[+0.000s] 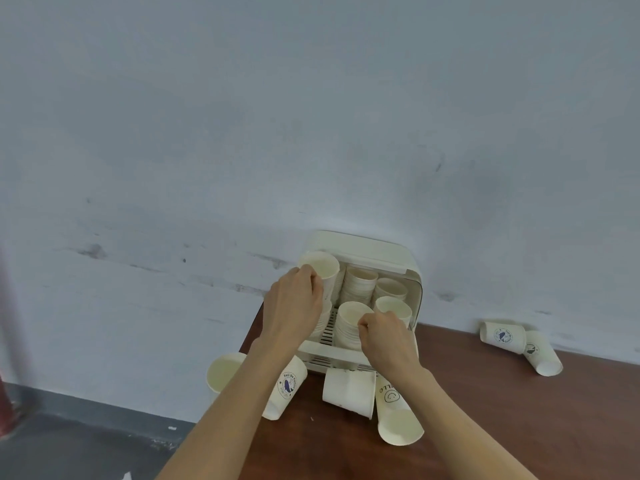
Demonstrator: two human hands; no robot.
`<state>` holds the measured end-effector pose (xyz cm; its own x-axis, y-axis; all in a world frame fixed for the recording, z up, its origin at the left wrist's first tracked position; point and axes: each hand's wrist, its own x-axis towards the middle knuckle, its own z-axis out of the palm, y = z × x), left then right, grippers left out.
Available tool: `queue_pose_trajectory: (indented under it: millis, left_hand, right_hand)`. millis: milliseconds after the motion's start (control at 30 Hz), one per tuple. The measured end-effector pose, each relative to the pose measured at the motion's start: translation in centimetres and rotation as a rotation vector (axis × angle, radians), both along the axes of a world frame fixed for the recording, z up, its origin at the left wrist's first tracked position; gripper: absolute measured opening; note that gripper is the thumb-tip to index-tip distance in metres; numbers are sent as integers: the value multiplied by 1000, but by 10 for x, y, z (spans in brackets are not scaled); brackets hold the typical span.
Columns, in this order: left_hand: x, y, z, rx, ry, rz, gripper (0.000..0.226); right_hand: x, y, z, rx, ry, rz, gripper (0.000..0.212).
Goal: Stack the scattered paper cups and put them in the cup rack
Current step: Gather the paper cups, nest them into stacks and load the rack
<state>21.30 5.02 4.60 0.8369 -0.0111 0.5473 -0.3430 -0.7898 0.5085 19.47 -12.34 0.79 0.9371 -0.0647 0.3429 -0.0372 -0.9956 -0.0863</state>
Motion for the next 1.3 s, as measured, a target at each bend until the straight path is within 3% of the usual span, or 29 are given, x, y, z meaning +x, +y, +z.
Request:
queue_pose_trajectory:
  millis: [400, 667, 933, 1100, 1300]
  left_hand:
    - [31, -1, -33, 123, 72, -9, 30]
    - [32, -5, -44, 207, 221, -10, 27]
    - [22, -6, -46, 184, 213, -9, 31]
    - [2, -1, -43, 131, 196, 5, 32]
    - [-36, 8, -45, 58, 179, 7, 27]
  right_hand:
    - [5, -4, -8, 19, -56, 24, 29]
    - [4, -4, -10, 48, -52, 36, 28]
    - [-1, -3, -9, 51, -34, 31, 29]
    - [-20, -4, -4, 186, -42, 47, 36]
    - [-66, -10, -1, 270, -101, 28, 26]
